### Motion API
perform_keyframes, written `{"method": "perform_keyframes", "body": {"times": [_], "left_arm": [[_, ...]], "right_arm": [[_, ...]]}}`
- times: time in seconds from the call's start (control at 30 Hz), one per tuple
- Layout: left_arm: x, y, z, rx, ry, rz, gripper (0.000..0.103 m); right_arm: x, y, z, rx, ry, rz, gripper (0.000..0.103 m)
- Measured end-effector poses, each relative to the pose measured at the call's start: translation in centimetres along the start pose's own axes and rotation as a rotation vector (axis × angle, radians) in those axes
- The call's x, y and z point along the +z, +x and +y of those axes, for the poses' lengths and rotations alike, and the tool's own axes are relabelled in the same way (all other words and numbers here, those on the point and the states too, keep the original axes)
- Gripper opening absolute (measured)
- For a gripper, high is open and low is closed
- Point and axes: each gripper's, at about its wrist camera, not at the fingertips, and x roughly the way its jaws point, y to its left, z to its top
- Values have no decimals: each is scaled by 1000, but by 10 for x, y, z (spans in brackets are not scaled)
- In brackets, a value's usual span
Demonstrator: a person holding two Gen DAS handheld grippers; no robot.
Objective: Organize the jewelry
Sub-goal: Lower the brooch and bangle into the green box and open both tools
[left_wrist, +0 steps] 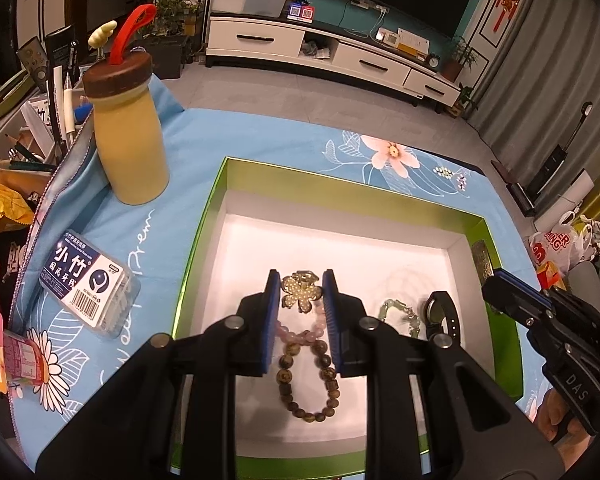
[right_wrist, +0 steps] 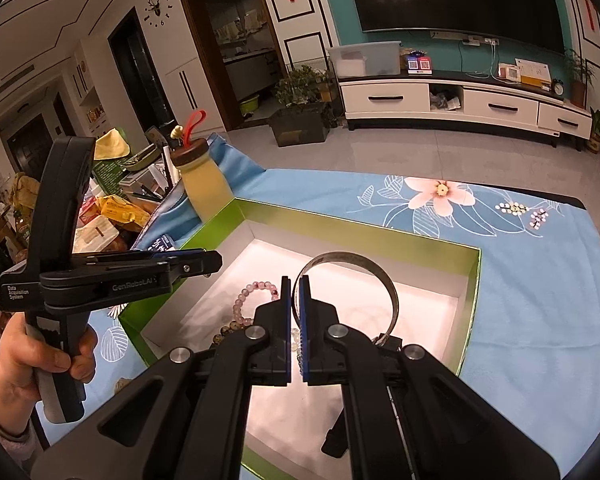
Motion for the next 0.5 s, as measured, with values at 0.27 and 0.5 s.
{"method": "perform_keyframes", "body": {"times": [0.27,0.5], "left_arm": [[0,4,2,10,7,10,21],[-1,7,0,20,19,20,21]], "right_arm": [[2,7,-1,-5,3,14,3],[3,13,-1,-3,13,30,3]]}}
